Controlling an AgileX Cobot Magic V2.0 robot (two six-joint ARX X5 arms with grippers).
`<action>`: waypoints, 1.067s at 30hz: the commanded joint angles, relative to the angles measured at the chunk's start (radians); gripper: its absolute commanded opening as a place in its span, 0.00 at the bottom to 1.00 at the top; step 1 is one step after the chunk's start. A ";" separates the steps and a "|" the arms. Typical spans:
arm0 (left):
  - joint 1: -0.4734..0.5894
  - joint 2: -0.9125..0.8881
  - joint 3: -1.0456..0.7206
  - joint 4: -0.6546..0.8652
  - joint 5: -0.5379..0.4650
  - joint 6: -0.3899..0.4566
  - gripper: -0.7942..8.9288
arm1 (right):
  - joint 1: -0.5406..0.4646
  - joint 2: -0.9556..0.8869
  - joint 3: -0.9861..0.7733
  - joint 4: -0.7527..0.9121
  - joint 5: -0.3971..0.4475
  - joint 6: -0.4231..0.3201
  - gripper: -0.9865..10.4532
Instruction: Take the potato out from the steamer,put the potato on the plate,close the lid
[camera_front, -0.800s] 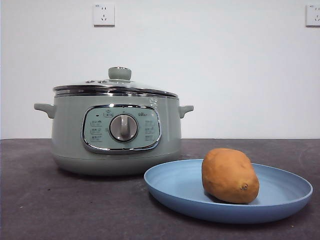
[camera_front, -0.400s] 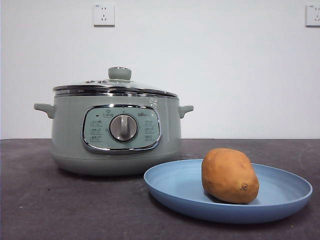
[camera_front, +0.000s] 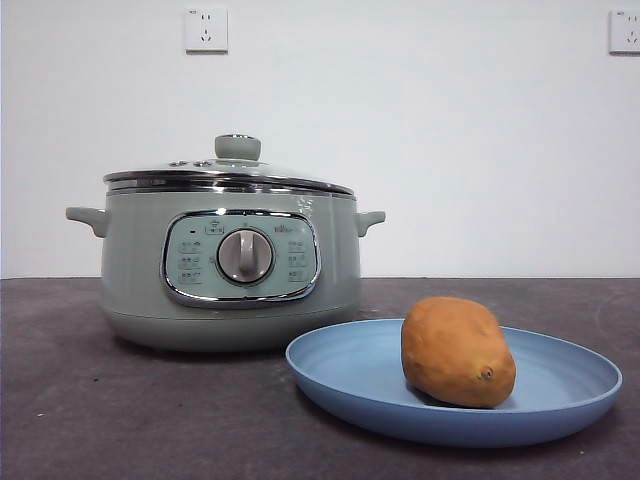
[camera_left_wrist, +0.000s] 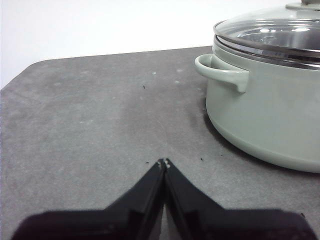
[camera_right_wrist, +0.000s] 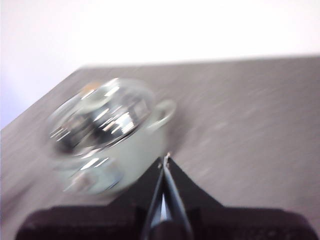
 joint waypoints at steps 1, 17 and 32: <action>0.003 -0.003 -0.016 0.000 -0.002 -0.006 0.08 | -0.102 -0.053 -0.079 0.092 0.000 -0.062 0.09; 0.003 -0.003 -0.016 0.000 -0.002 -0.006 0.08 | -0.222 -0.353 -0.617 0.497 0.008 -0.058 0.09; 0.003 -0.003 -0.016 0.000 -0.002 -0.006 0.08 | -0.220 -0.430 -0.763 0.422 0.006 -0.032 0.09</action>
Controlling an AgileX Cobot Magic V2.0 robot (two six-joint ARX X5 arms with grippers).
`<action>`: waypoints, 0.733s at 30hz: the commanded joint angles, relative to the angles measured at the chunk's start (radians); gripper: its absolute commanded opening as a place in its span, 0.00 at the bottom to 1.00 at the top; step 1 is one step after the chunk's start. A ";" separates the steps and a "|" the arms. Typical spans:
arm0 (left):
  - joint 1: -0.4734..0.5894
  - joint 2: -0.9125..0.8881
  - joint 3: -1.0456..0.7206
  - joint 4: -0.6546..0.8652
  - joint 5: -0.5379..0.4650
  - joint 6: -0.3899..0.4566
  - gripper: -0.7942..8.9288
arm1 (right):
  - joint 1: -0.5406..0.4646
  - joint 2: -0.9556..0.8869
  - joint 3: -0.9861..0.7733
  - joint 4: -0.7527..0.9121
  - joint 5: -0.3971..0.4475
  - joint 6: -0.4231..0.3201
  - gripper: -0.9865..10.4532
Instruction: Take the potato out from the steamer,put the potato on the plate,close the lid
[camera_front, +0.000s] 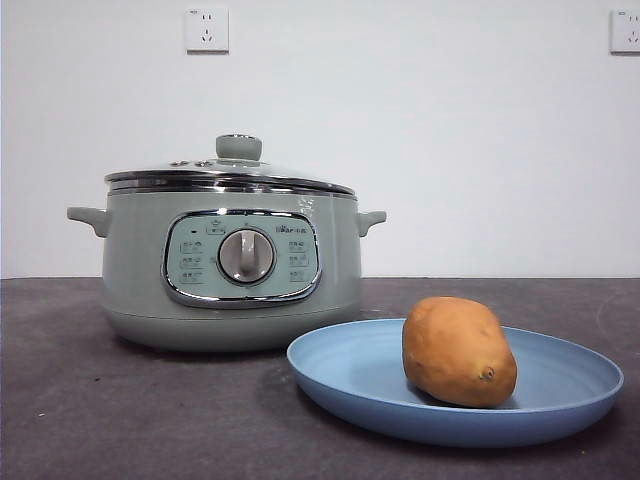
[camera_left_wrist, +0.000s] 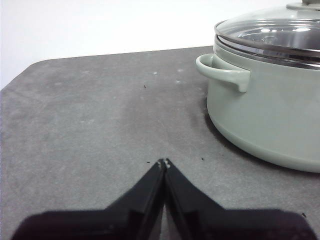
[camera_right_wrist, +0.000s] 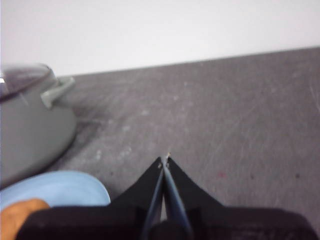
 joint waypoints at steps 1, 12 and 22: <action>0.003 -0.003 -0.016 0.000 -0.002 -0.006 0.08 | 0.001 -0.004 -0.020 -0.024 0.003 0.011 0.09; 0.003 -0.003 -0.016 0.000 -0.002 -0.006 0.08 | 0.001 -0.004 -0.022 -0.034 0.004 0.098 0.09; 0.003 -0.003 -0.016 0.000 -0.002 -0.006 0.08 | 0.001 -0.004 -0.022 -0.034 0.003 0.098 0.09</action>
